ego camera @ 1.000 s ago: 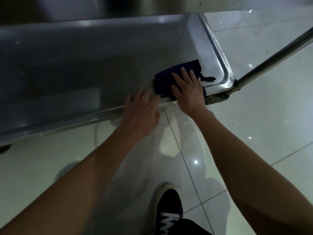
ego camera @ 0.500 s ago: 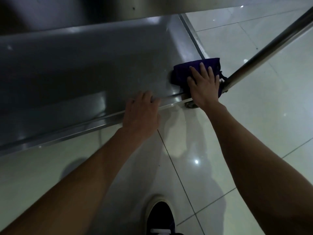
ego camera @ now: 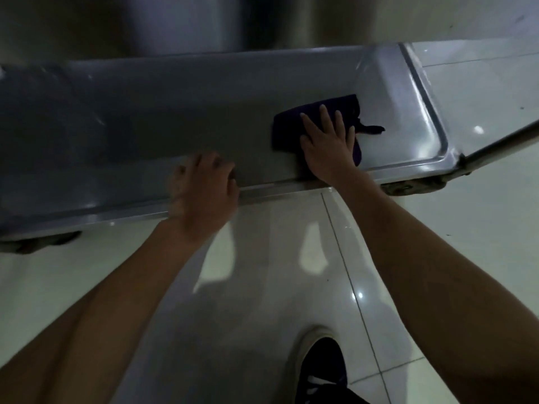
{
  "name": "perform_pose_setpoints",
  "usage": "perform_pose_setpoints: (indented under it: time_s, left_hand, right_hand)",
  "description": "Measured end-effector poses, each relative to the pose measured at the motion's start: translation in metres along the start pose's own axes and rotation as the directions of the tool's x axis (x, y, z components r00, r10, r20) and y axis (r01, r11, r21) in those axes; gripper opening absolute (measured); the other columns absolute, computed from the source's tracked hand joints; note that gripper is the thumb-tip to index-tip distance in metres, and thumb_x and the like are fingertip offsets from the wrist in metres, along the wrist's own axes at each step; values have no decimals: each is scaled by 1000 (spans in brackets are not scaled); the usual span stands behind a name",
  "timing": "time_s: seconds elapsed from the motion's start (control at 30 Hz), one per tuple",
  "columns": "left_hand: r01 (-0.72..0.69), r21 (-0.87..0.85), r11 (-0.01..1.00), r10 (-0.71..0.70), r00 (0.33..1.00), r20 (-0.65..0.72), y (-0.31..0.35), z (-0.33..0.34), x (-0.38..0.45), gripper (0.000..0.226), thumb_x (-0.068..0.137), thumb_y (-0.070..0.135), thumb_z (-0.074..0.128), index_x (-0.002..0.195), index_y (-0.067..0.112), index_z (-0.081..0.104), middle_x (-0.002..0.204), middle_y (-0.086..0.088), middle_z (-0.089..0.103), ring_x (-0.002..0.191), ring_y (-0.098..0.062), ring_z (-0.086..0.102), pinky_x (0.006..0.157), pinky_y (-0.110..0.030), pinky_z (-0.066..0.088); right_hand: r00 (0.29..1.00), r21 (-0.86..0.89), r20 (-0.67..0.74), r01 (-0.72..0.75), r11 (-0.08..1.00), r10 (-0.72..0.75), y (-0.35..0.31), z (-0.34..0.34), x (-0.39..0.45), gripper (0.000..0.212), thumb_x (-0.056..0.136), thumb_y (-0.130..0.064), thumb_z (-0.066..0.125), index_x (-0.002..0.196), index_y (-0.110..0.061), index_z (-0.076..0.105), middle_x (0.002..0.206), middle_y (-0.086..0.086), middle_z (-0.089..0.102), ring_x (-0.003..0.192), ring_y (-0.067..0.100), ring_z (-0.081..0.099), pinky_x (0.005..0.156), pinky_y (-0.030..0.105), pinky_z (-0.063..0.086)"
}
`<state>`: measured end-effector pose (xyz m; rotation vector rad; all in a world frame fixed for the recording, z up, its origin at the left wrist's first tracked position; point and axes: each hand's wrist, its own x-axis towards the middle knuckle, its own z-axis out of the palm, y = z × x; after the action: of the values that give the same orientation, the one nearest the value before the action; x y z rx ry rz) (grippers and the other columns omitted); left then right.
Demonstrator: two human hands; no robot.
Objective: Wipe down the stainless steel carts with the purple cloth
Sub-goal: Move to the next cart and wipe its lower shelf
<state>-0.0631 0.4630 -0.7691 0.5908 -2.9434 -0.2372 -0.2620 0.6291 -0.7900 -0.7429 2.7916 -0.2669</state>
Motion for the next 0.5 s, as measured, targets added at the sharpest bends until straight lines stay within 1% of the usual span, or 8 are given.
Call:
perform_pose_setpoints:
  time_s: [0.13, 0.2, 0.27, 0.37, 0.43, 0.5]
  left_hand:
    - [88, 17, 996, -89, 994, 55, -42, -6, -17, 23, 89, 29, 56, 105, 20, 69, 116, -8, 61, 111, -35, 53, 88, -49, 45]
    - [113, 21, 993, -114, 992, 49, -56, -8, -26, 24, 90, 28, 55, 106, 20, 70, 117, -9, 61, 114, -36, 52, 88, -50, 45]
    - [107, 9, 994, -107, 993, 39, -67, -9, -36, 26, 92, 27, 54, 110, 20, 70, 119, -8, 61, 114, -35, 52, 86, -49, 47]
    - [46, 1, 999, -46, 998, 50, -81, -9, -45, 30, 95, 28, 51, 117, 18, 70, 124, -6, 59, 112, -31, 55, 86, -46, 48]
    - [38, -4, 999, -38, 998, 41, -84, -9, -48, 32, 96, 28, 51, 119, 17, 69, 126, -7, 58, 111, -30, 56, 87, -45, 47]
    - [58, -9, 998, -58, 997, 42, -84, -8, -48, 33, 96, 30, 49, 121, 19, 67, 130, -6, 55, 115, -29, 54, 91, -44, 43]
  right_hand:
    - [994, 8, 15, 112, 994, -112, -68, 21, 2, 55, 103, -45, 27, 157, -41, 14, 168, 1, -4, 153, 30, -12, 120, 56, -8]
    - [987, 12, 37, 159, 987, -159, -98, 30, 3, 55, 103, -46, 26, 157, -42, 14, 168, 0, -6, 153, 30, -14, 119, 55, -10]
    - [975, 10, 59, 215, 977, -215, -130, 38, 3, 54, 104, -46, 26, 156, -42, 15, 168, 0, -6, 153, 29, -14, 119, 55, -11]
    - [948, 12, 87, 306, 952, -306, -173, 47, 1, 52, 105, -45, 27, 156, -42, 18, 168, -2, -4, 153, 29, -12, 119, 56, -9]
    - [938, 14, 98, 332, 943, -332, -189, 49, 0, 52, 105, -45, 27, 156, -43, 19, 168, -2, -4, 153, 28, -12, 120, 55, -9]
    - [936, 9, 94, 340, 940, -340, -193, 48, 0, 51, 105, -45, 26, 156, -42, 20, 168, -3, -3, 154, 27, -11, 121, 54, -8]
